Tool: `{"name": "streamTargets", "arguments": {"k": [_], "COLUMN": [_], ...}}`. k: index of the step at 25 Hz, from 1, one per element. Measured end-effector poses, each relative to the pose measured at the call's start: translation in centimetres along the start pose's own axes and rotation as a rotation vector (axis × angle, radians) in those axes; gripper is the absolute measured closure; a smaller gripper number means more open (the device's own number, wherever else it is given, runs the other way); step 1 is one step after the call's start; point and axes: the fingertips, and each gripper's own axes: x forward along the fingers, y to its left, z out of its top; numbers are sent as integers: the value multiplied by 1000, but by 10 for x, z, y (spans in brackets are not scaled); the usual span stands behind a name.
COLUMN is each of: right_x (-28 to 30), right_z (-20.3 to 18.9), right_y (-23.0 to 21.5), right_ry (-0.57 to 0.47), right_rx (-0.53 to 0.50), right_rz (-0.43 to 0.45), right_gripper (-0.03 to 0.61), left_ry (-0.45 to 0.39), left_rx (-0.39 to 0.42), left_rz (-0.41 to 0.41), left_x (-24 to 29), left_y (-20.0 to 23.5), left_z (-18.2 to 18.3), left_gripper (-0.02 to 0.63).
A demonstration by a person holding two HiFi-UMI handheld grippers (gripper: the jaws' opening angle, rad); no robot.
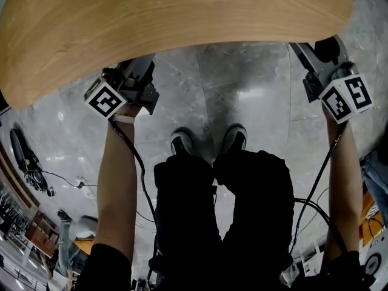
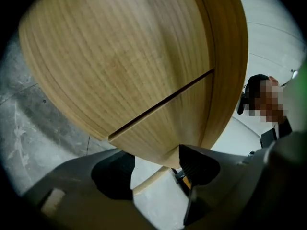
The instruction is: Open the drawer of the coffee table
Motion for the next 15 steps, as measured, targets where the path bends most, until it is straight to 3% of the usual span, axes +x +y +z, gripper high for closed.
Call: {"name": "streamTargets", "arguments": {"k": [10, 15], "right_x": [-7, -26], "right_z": [-7, -15], "right_y": [3, 20], "right_ry": [10, 29], "right_rx": [-11, 21], "right_rz": [-6, -15], "right_gripper": [263, 259], "left_ry": [51, 97], "left_rx": [42, 29], "left_rz": [-4, 43], "left_x": [-7, -27], "left_y": [-5, -15], "left_z": [-16, -34], "left_gripper": [313, 313]}}
